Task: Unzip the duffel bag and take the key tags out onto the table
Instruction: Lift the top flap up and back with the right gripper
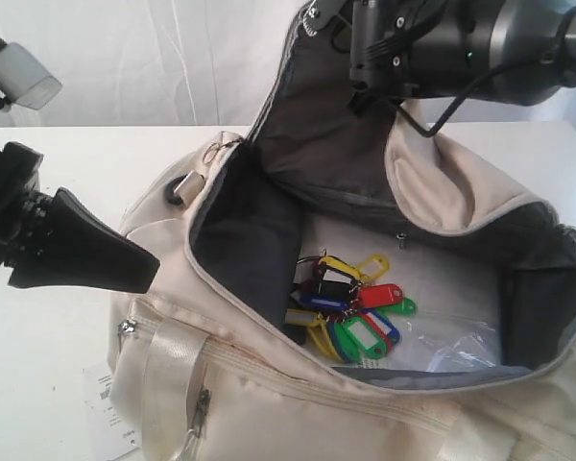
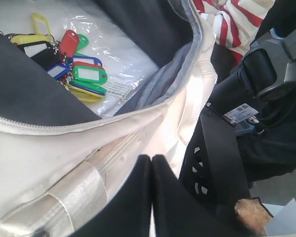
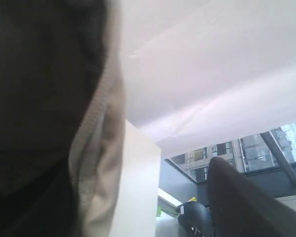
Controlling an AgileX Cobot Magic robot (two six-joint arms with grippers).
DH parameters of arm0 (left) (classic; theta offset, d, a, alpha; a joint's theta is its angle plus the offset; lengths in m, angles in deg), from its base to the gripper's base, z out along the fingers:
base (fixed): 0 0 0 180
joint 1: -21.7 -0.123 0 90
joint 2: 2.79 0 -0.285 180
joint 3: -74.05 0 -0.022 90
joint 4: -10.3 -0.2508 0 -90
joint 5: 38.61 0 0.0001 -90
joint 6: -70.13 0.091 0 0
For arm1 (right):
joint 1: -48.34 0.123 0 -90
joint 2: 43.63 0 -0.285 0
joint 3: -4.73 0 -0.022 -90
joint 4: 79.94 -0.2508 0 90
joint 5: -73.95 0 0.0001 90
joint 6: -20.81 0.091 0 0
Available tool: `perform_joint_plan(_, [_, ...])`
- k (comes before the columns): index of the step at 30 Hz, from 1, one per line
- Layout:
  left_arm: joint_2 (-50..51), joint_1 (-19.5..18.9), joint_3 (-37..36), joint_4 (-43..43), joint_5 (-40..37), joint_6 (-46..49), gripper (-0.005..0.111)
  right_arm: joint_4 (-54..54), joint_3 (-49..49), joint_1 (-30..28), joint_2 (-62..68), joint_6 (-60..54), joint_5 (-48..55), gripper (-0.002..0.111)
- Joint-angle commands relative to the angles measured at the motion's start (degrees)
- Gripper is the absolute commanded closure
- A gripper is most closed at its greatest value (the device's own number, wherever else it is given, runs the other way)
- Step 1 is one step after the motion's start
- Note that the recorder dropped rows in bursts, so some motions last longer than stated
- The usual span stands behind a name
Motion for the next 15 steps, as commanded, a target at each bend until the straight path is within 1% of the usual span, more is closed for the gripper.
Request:
perform_joint_plan(1, [-0.5, 0.0, -0.4, 1.5, -1.5, 0.4, 0.107, 1.7, -0.6, -0.2, -4.4, -0.5, 3.1, 0.046])
perform_joint_plan(6, [-0.5, 0.0, -0.4, 1.5, -1.5, 0.4, 0.107, 1.2, -0.6, -0.2, -7.1, -0.7, 3.8, 0.057])
perform_joint_plan(11, [-0.5, 0.0, -0.4, 1.5, -1.9, 0.4, 0.107, 1.0, -0.6, -0.7, -8.1, -1.4, 4.4, 0.078])
perform_joint_plan(12, [-0.5, 0.0, -0.4, 1.5, -2.0, 0.4, 0.107, 0.5, -0.6, -0.8, -8.1, -1.4, 4.3, 0.08])
perform_joint_plan(14, [-0.5, 0.0, -0.4, 1.5, -2.2, 0.4, 0.107, -1.4, -0.6, -0.8, -8.1, -1.4, 2.1, 0.085])
perform_joint_plan(15, [-0.5, 0.0, -0.4, 1.5, -2.4, 0.4, 0.107, -3.5, -0.6, -0.8, -8.1, -1.4, -0.8, 0.086])
